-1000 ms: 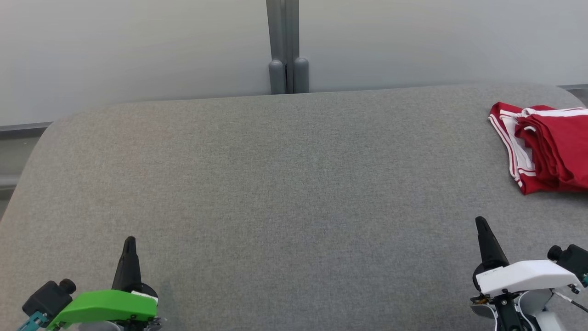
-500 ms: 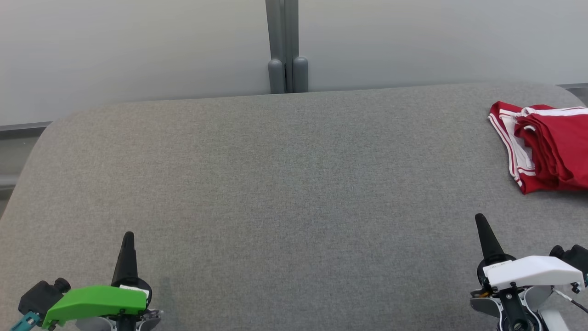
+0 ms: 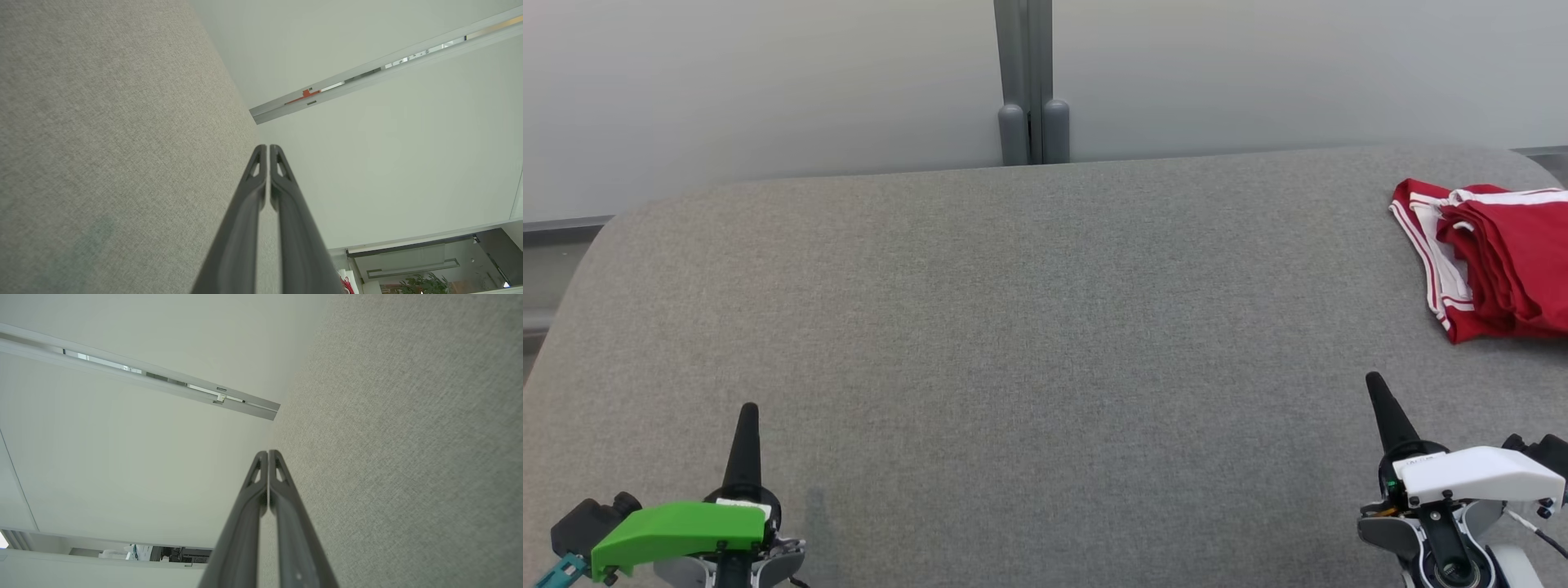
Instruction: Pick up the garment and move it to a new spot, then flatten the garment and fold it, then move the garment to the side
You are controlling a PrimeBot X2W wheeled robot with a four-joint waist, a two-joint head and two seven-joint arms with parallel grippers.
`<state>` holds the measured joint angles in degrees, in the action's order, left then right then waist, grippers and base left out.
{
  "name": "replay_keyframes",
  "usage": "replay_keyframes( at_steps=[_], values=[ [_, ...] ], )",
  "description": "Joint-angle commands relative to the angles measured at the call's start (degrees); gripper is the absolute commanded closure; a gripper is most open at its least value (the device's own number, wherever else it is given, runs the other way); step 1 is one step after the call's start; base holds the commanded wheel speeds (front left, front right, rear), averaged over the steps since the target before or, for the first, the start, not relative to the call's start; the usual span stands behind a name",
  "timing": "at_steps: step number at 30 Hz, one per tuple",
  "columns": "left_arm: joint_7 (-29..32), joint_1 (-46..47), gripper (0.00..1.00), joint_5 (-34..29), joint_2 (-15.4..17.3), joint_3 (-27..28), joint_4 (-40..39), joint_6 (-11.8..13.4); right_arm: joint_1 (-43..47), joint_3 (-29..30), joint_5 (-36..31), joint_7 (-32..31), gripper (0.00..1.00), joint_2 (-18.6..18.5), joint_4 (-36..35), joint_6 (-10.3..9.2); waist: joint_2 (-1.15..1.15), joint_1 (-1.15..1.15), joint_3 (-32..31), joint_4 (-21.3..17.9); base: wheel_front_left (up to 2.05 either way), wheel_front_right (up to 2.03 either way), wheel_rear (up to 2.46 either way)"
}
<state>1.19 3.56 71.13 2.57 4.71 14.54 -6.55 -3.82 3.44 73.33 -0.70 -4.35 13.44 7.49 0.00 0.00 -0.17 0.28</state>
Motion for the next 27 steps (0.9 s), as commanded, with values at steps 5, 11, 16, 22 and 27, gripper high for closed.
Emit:
replay_keyframes(
  at_steps=[5,11,16,22,27],
  values=[
    [0.9,1.5,1.0,3.5,0.4,0.5,-0.6,-0.4,-1.2,0.6,3.3,-1.0,1.0,0.1,-0.1,0.03,0.0,0.0,0.0,0.0,0.0,0.0,0.0],
    [1.7,1.8,1.0,6.5,0.4,0.7,-0.6,-0.5,-1.4,1.0,6.0,-1.8,1.0,0.3,0.0,0.02,0.0,0.0,0.1,-0.1,0.0,0.0,0.0],
    [2.3,2.0,1.0,8.8,0.4,0.9,-0.6,-0.6,-1.7,1.3,8.0,-2.4,1.0,0.4,0.1,0.02,0.0,0.0,0.1,-0.1,0.0,0.0,0.0],
    [2.9,2.2,1.0,11.4,0.4,1.2,-0.6,-0.7,-1.8,1.6,10.5,-3.1,1.0,0.6,0.2,0.02,0.0,0.0,0.2,-0.1,0.0,0.0,0.0],
    [3.5,2.5,1.0,13.7,0.5,1.4,-0.6,-0.8,-2.1,1.9,12.5,-3.7,1.0,0.8,0.3,0.02,0.0,0.0,0.2,-0.2,0.0,0.0,0.0]
  ],
)
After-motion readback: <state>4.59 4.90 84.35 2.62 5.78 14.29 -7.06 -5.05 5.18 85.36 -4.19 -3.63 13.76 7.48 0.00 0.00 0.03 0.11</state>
